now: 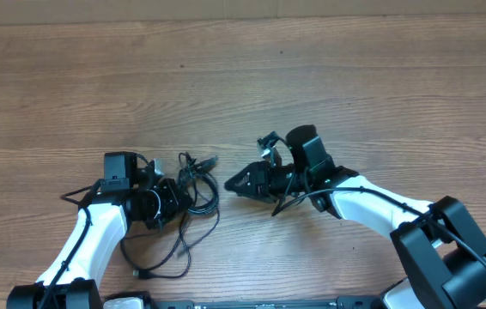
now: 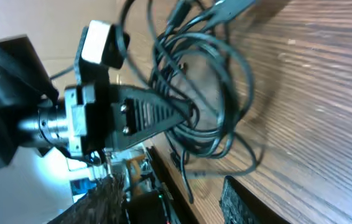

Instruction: Untangle cables

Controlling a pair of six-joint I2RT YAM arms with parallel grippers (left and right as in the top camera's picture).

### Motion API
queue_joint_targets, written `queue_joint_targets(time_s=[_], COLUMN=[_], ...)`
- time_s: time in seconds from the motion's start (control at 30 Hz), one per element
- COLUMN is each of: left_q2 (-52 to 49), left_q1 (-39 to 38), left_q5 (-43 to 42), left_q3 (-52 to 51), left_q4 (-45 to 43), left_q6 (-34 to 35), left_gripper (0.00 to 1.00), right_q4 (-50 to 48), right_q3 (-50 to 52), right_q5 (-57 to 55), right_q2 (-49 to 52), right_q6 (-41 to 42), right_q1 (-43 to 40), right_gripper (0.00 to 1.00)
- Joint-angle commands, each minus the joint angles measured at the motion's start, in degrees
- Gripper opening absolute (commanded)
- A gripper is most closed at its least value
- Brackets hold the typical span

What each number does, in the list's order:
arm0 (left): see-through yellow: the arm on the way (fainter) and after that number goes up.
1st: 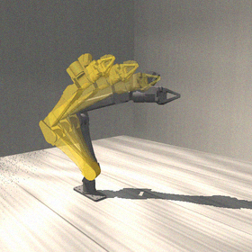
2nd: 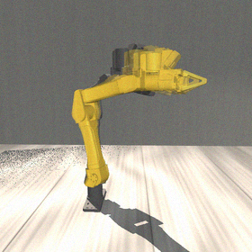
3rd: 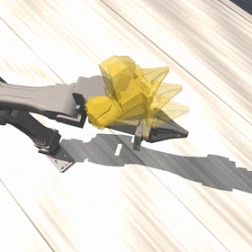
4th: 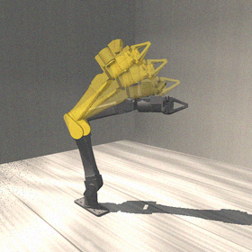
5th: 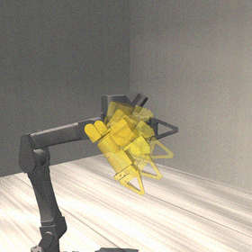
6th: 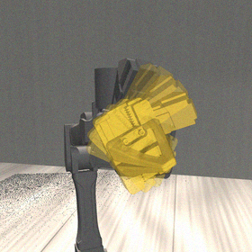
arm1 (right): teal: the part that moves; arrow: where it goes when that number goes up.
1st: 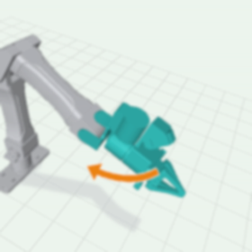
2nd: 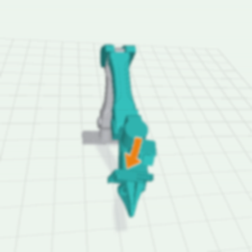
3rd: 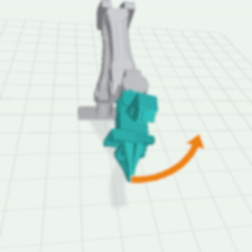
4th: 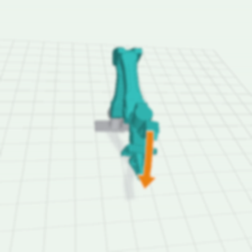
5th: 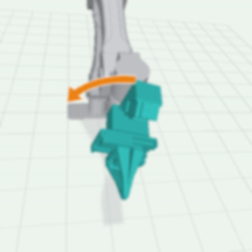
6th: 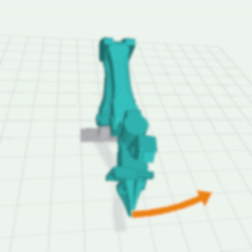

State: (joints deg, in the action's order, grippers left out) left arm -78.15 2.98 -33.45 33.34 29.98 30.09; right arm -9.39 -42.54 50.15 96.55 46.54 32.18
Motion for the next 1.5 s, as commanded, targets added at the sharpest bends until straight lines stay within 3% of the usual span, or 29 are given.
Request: queue_joint_targets(time_s=[0.0, 0.17, 0.33, 0.7, 0.77, 1.0, 1.33, 1.47], left_q2=[0.3, 0.3, 0.3, 0.3, 0.3, 0.3, 0.3, 0.3], left_q1=[-0.4, -0.5, -0.5, -0.5, -0.5, -0.5, -0.5, -0.5], left_q5=[-0.8, -13.2, -23.4, -30.5, -30.5, -30.5, -30.5, -30.5], left_q3=[0.2, 0.2, 0.2, 0.2, 0.1, 0.1, 0.1, 0.1], left_q4=[-0.7, -0.3, 2.2, 2.1, 2.2, 2.6, 2.6, 2.6], left_q6=[-3.8, -20.6, -31.6, -31.6, -31.6, -31.9, -31.9, -31.9], left_gripper=[0.04, 0.04, 0.04, 0.04, 0.04, 0.04, 0.04, 0.04], right_q4=[-2.8, -4.6, -5.6, -6.4, -6.5, -8.5, -12.0, -12.4], right_q3=[-0.3, -0.3, -0.3, -0.3, -0.3, -0.3, -0.3, -0.3], right_q5=[-1.7, -12.2, -16.0, -21.7, -22.0, -23.1, -21.2, -20.1], right_q2=[-0.8, -0.8, -0.8, -0.7, -0.7, -0.7, -0.7, -0.7], right_q6=[-2.3, -3.5, -3.4, -3.4, -3.4, -3.4, -3.3, -3.3], right_q1=[4.3, 8.6, 8.7, 10.5, 10.9, 10.9, 11.0, 11.0], right_gripper=[0.52, 0.63, 0.64, 0.64, 0.60, 0.26, 0.25, 0.13])
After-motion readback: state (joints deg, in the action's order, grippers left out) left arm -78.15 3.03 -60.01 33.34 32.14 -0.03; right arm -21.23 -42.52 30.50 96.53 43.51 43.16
